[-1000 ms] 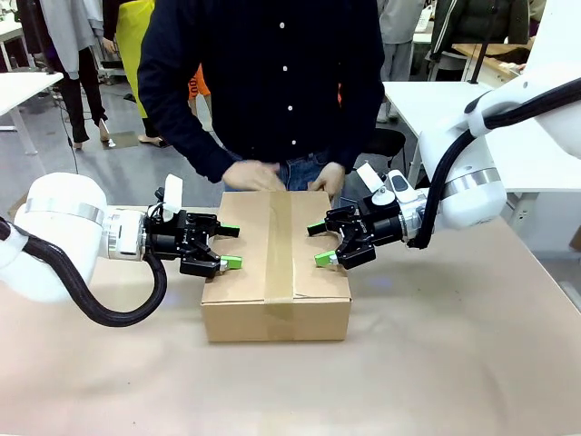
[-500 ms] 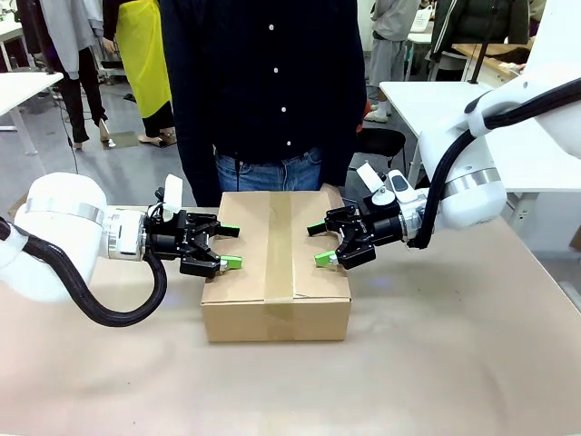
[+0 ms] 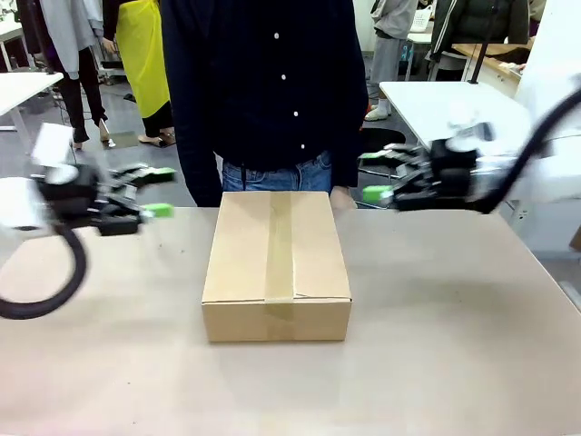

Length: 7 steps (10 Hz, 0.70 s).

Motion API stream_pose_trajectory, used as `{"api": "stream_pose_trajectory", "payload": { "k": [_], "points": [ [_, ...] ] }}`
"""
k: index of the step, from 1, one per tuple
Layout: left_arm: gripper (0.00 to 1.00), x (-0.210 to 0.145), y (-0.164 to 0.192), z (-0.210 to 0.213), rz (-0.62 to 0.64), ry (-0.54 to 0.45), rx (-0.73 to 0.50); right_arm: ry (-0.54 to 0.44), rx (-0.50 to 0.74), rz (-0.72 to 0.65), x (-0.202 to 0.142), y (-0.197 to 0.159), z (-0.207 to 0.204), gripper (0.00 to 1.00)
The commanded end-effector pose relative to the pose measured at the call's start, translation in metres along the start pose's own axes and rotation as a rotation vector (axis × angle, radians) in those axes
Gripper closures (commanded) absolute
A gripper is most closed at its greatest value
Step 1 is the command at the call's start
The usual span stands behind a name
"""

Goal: Pack the gift set into the box.
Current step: Press and hold the closed box until the human finishes sealing it.

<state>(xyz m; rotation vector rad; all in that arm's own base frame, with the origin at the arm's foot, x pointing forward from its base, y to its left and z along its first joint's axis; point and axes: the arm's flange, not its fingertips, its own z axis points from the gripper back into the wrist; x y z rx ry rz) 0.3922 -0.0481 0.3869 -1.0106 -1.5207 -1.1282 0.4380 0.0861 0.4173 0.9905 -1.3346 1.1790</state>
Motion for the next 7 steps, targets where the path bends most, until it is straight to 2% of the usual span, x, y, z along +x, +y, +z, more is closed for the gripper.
{"api": "stream_pose_trajectory", "payload": {
  "k": [1, 2, 3, 4, 5, 7],
  "points": [
    [0.00, -0.011, -0.011, 0.088, 0.011, -0.072, 0.158, -0.067, -0.245, 0.046, -0.022, 0.038, 0.076, 0.00],
    [0.00, -0.024, -0.016, 0.129, -0.008, -0.141, 0.251, -0.117, -0.342, 0.029, -0.040, 0.053, 0.109, 0.00],
    [0.00, -0.041, -0.015, 0.149, 0.022, -0.172, 0.314, -0.070, -0.499, -0.065, -0.068, 0.058, 0.128, 0.00],
    [0.00, -0.056, -0.005, 0.141, 0.093, -0.138, 0.308, -0.017, -0.559, -0.125, -0.085, 0.050, 0.124, 0.00],
    [0.00, -0.015, 0.005, 0.148, 0.023, -0.120, 0.284, -0.064, -0.373, -0.046, -0.036, 0.038, 0.130, 0.00],
    [0.00, -0.015, 0.005, 0.148, 0.023, -0.120, 0.284, -0.064, -0.373, -0.046, -0.036, 0.038, 0.130, 0.00]
  ]
}}
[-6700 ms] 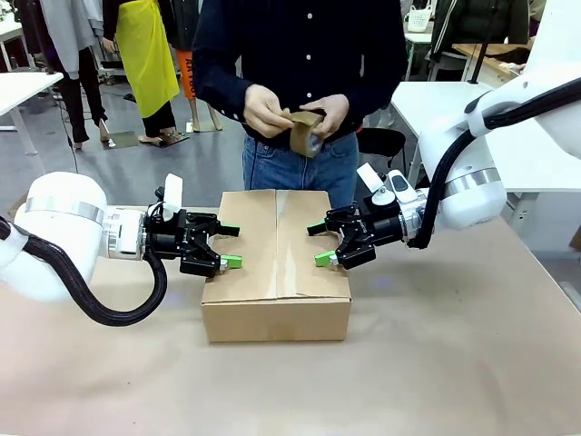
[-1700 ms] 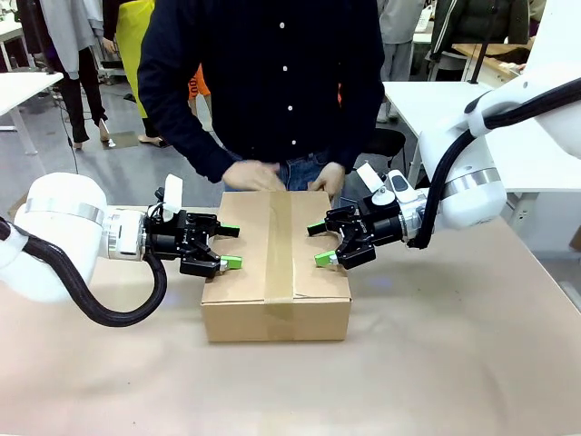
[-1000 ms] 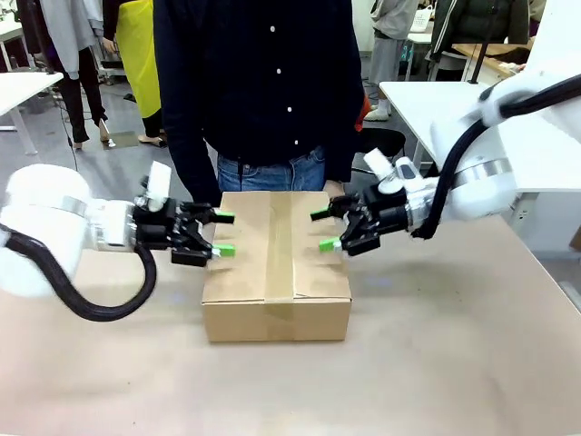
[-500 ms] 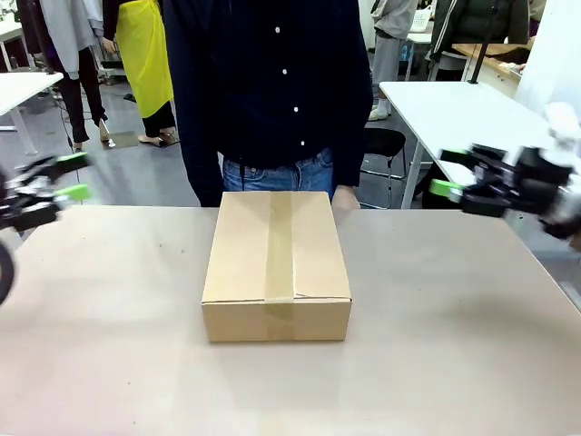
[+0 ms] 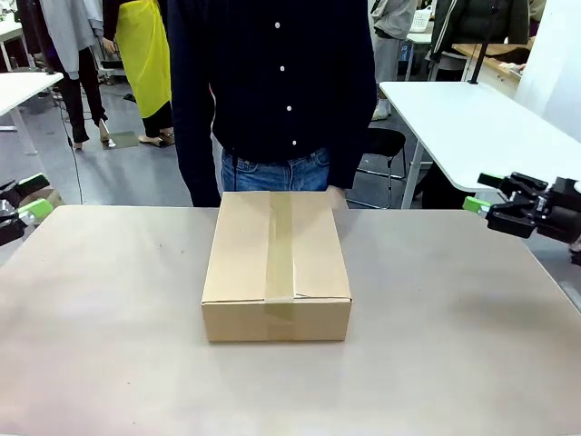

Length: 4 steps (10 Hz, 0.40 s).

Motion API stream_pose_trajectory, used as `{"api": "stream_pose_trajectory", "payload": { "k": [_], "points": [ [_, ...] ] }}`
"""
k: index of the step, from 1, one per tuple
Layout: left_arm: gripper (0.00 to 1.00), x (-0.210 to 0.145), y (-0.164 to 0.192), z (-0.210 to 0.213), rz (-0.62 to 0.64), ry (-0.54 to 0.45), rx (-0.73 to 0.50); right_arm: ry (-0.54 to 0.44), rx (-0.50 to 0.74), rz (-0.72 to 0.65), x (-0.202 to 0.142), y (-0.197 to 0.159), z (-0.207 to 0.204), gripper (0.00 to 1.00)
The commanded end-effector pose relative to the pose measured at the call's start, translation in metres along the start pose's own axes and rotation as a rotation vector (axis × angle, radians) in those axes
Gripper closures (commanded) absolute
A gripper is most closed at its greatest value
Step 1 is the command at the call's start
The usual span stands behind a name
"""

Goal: Pack the gift set into the box.
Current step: Press and hold the closed box until the human finishes sealing it.

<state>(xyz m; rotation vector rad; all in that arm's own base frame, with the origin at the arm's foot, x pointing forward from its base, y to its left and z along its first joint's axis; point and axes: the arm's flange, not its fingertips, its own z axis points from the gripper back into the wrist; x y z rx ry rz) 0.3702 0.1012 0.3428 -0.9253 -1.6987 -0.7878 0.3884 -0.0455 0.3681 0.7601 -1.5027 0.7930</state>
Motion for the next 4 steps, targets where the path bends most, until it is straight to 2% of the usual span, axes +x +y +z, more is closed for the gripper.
{"api": "stream_pose_trajectory", "payload": {
  "k": [1, 4],
  "points": [
    [0.00, 0.0114, -0.0033, -0.0075, -0.025, 0.006, -0.012, -0.012, 0.039, 0.011, 0.0139, 0.0088, -0.0036, 0.00],
    [0.00, 0.0114, -0.0033, -0.0075, -0.025, 0.006, -0.012, -0.012, 0.039, 0.011, 0.0139, 0.0088, -0.0036, 0.00]
  ]
}}
